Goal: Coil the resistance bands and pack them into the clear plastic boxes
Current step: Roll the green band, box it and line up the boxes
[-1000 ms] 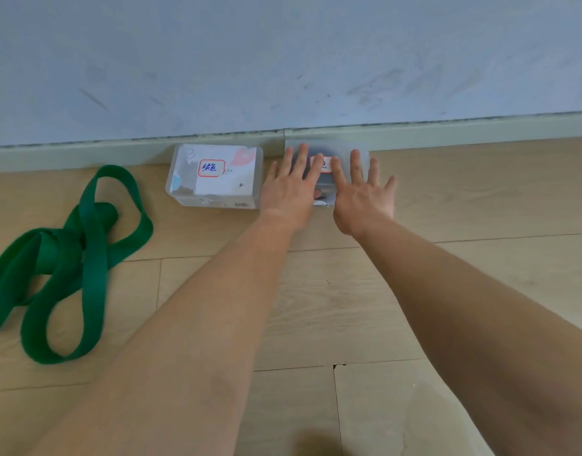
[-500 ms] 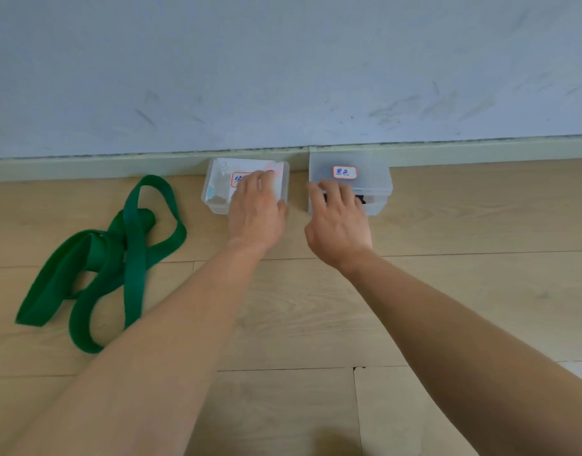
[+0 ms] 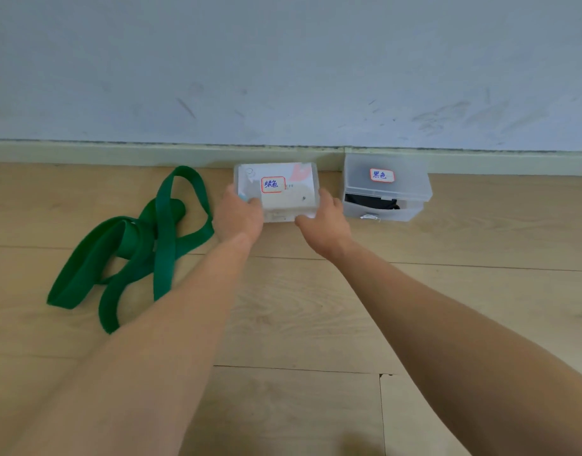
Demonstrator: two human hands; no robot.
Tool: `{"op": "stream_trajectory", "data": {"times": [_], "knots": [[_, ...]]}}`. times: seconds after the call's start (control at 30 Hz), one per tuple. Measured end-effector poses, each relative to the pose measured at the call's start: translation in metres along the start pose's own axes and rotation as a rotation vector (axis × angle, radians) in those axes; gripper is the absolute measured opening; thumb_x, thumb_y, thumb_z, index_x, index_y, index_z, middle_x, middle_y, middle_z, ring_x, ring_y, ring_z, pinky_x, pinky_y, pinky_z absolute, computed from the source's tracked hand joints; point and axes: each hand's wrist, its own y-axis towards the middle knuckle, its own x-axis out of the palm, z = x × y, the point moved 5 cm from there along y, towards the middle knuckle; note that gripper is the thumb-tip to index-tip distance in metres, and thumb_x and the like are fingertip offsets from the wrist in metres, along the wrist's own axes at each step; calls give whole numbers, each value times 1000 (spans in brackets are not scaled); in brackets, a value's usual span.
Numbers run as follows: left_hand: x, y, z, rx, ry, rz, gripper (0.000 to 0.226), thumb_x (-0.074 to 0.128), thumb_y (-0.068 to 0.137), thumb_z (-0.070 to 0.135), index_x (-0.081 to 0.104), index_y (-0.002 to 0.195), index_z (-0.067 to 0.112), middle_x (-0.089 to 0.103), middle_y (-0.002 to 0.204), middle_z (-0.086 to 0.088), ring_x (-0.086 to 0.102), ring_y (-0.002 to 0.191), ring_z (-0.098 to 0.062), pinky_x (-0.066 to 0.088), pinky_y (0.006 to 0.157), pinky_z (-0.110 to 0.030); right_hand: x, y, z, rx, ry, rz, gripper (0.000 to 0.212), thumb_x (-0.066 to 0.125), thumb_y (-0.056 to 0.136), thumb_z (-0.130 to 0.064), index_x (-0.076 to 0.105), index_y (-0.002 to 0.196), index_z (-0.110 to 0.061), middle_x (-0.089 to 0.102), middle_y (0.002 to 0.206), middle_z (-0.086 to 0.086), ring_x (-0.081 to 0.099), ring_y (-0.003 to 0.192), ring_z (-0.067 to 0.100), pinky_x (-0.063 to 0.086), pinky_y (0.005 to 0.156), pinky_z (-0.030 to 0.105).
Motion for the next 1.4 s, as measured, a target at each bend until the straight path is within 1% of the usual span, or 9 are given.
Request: {"op": "stream_trajectory", "data": {"times": [0.17,0.37,0.5,0.73,0.83,0.93,1.03,1.13,1.4], "knots": [[-24,-60,-29,21,3,-54,35,59,86,14,58,120,22,62,109,6,59,98,-23,43,80,-32,-1,-46,33,49,18,-10,65,65,83,-14,39,142,-17,32,129,7,46,109,24,50,97,36],[-24,-126,-70,91,274,-384,104,74,81,17,9,157,45,29,136,-5,48,119,-27,47,102,-40,10,-99,50,-31,73,-88,86,70,70,-8,34,143,-37,29,132,-1,47,119,26,54,90,37],[-41,-139,-84,58,171,-257,89,78,83,42,25,154,47,30,123,1,49,110,-23,46,96,-34,11,-108,46,-70,209,-82,99,85,68,-19,32,148,-44,33,134,-8,45,124,18,48,102,37],[-47,-132,-94,90,144,-495,70,51,82,79,50,143,46,57,142,10,52,130,-15,43,110,-44,5,-87,51,42,506,-171,92,91,48,-50,44,128,-47,49,133,2,63,114,25,55,97,48],[-56,-128,-77,195,523,-454,62,39,91,77,51,142,45,52,141,12,54,126,-17,48,98,-40,3,-82,66,129,503,-151,109,93,46,-55,36,137,-43,54,130,3,63,113,21,52,101,44],[-56,-128,-48,347,463,-454,59,56,92,62,51,144,36,48,149,13,47,136,-13,43,107,-41,5,-84,75,199,540,-185,109,94,56,-49,31,144,-35,54,128,3,61,112,20,50,95,40],[-46,-132,-31,418,320,-578,32,60,94,50,66,124,41,72,112,17,66,103,-5,54,88,-32,9,-89,75,196,590,-245,100,93,68,-32,30,147,-32,53,128,4,62,114,23,53,95,42],[-40,-139,-14,561,436,-531,20,52,100,38,65,87,28,62,70,7,59,66,-13,47,61,-33,8,-90,78,196,620,-239,105,95,65,-34,32,148,-28,54,130,4,63,115,22,53,99,44],[-63,-111,-15,538,513,-254,29,38,107,29,47,82,20,45,62,7,43,60,-20,36,55,-37,-3,-102,82,43,278,-486,117,90,69,-10,18,157,-37,50,132,-3,49,130,22,44,108,43]]}}
